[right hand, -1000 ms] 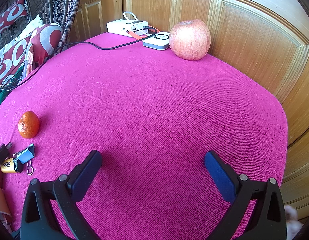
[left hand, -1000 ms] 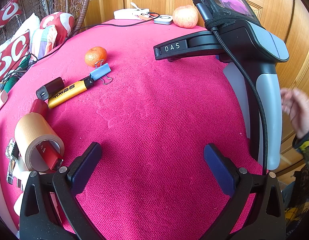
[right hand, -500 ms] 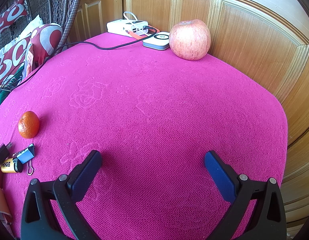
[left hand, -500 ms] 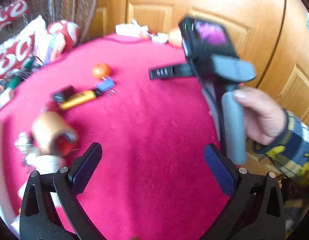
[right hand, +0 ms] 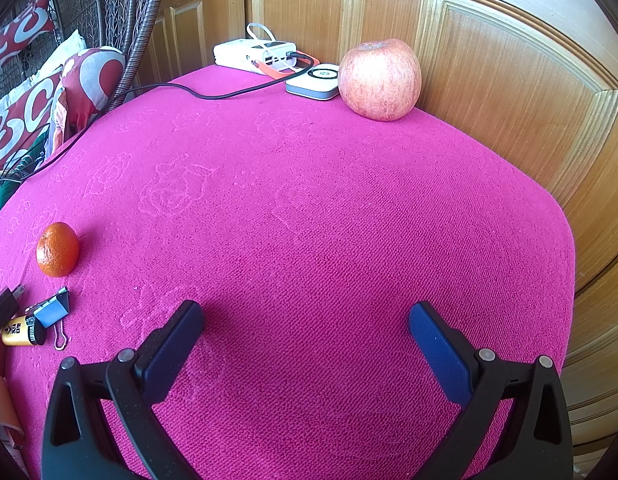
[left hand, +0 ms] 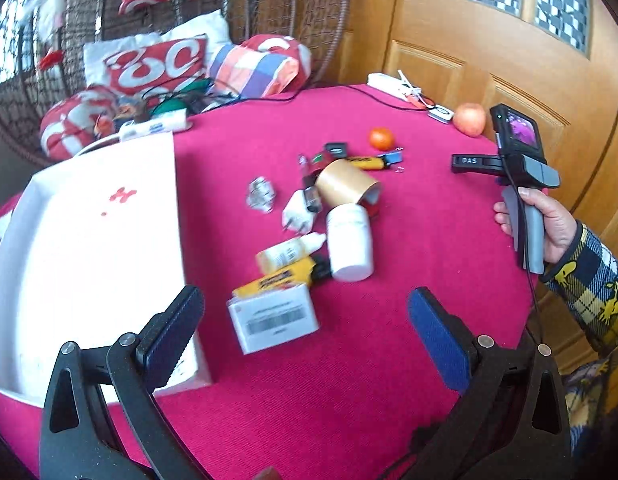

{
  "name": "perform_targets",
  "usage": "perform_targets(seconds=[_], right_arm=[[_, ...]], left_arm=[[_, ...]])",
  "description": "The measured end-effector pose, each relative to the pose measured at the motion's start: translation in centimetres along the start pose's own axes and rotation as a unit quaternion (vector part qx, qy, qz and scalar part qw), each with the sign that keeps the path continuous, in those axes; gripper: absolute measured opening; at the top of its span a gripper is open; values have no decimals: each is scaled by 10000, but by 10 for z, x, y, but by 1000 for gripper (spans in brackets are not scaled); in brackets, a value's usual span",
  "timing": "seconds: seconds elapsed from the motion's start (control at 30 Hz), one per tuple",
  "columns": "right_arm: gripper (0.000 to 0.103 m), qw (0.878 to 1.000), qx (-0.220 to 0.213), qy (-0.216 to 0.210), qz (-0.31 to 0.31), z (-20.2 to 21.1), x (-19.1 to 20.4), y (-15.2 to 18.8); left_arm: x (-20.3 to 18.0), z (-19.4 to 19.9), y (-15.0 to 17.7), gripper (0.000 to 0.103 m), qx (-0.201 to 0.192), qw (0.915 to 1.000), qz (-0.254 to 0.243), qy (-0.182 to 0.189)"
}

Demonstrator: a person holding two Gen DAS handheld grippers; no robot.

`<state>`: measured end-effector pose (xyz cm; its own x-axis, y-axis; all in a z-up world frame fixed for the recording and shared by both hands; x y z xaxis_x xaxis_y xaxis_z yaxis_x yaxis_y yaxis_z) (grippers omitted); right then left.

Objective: Organize rigid objects

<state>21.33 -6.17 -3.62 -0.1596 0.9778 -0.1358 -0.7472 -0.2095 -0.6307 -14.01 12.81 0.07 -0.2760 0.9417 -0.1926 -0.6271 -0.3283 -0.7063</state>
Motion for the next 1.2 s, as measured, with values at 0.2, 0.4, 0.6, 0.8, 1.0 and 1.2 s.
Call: perform_targets(seconds=[0.2,0.4,0.6,0.8,1.0,1.2], right_arm=[[103,10000,0,1,0,0,0,0],[103,10000,1,0,0,0,0,0],[103,10000,5,1,2,0,0,0],[103,10000,1,2,1,0,0,0],[103,9996,-36,-246,91,6,2,4],[103,9707,-815,-2088,865,75,52,22]], left_arm=[[1,-4,8,103,144,9998,-65,115],[-7,-29,9,103,429,9981,-428,-90],[4,-47,13,96,714,9946,-271,-705],[6,-52,18,81,848,9933,169,-764],[5,-45,16,53,647,9943,517,-669],[-4,-46,19,53,597,9959,438,-526]])
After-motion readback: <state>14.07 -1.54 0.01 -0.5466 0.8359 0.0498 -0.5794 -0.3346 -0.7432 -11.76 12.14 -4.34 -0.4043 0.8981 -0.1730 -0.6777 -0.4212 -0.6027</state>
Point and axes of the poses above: each gripper's, at about its wrist camera, not at the fingertips, and z roughly against the way its jaws point, x to its left, y to its underside, the point moved 7 cm from there along -z, roughly the way its jaws point, and after that the axes turned 7 degrees about y, right-handed, at the moved point
